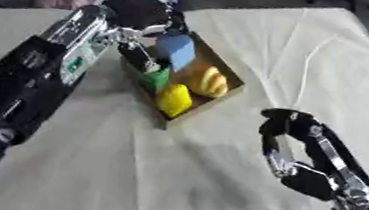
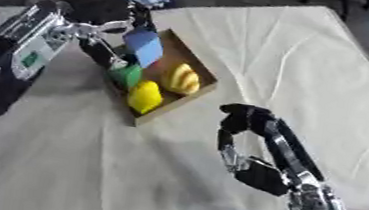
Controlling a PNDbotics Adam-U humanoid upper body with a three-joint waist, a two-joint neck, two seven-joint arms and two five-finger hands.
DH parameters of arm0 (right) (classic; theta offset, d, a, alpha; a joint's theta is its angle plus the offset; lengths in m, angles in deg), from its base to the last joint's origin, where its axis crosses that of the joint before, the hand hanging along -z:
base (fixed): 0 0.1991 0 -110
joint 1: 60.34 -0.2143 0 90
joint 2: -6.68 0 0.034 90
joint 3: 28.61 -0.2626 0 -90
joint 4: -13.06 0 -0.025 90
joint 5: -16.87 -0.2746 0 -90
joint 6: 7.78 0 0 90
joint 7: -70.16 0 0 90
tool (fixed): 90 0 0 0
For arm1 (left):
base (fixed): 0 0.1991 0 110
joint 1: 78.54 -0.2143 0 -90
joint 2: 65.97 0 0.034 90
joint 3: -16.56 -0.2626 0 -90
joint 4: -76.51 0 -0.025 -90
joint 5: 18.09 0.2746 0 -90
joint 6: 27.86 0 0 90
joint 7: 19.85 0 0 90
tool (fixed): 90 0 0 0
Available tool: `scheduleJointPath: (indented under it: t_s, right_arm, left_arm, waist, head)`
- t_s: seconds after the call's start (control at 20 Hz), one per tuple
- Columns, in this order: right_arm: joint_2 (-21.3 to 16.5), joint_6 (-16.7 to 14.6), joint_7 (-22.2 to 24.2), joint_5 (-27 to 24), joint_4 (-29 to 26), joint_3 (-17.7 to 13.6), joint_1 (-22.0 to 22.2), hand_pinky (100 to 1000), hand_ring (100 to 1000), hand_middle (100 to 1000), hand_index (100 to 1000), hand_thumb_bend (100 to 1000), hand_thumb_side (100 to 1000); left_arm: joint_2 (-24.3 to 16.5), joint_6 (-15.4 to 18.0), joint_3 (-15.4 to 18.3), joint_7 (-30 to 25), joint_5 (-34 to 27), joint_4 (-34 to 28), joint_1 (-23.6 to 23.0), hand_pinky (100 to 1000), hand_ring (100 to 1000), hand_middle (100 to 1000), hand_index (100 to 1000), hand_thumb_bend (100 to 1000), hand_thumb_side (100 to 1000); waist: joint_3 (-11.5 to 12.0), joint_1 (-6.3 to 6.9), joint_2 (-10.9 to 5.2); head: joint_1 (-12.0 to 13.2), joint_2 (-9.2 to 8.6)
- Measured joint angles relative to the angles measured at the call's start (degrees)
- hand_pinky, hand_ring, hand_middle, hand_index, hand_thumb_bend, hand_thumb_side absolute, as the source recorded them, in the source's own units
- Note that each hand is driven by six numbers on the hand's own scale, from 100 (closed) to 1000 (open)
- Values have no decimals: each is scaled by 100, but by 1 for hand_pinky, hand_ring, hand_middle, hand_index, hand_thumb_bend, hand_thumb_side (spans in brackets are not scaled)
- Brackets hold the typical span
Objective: Pick up objects on the table and place them in the box.
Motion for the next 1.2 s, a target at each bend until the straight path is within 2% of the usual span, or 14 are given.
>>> scheduleJointPath:
  t_s: [0.15, 0.45, 0.7, 0.95, 1.2]
  right_arm:
    - [5, -5, 8, -5, 0, 19, -2, 636, 646, 586, 797, 100, 376]
    - [13, -8, 11, -12, 0, 28, -2, 636, 646, 586, 796, 100, 374]
    - [13, -8, 11, -14, 0, 27, -2, 636, 646, 586, 796, 100, 369]
    - [13, 12, -17, -14, 0, -5, 0, 635, 645, 585, 795, 100, 370]
    - [12, 22, -77, 14, 0, -50, 1, 635, 646, 586, 793, 100, 367]
  left_arm:
    - [62, -53, -4, 75, 217, 95, -11, 758, 739, 800, 898, 262, 174]
    - [76, -115, 4, 188, 489, 264, -85, 782, 771, 860, 938, 288, 202]
    - [30, -131, 69, 235, 394, 199, -120, 779, 759, 826, 904, 251, 181]
    - [-400, -243, 171, 312, -225, -475, -255, 768, 738, 796, 878, 176, 180]
    - [-1137, -674, 519, 437, -1372, -1697, -795, 760, 726, 786, 874, 149, 229]
  waist:
    - [-19, 0, 0]
    - [-19, 0, 0]
    - [10, 0, 0]
    - [118, 0, 0]
    - [290, 0, 0]
  head:
    - [12, -2]
    - [29, -24]
    - [12, -42]
    - [-55, -43]
    - [-130, -42]
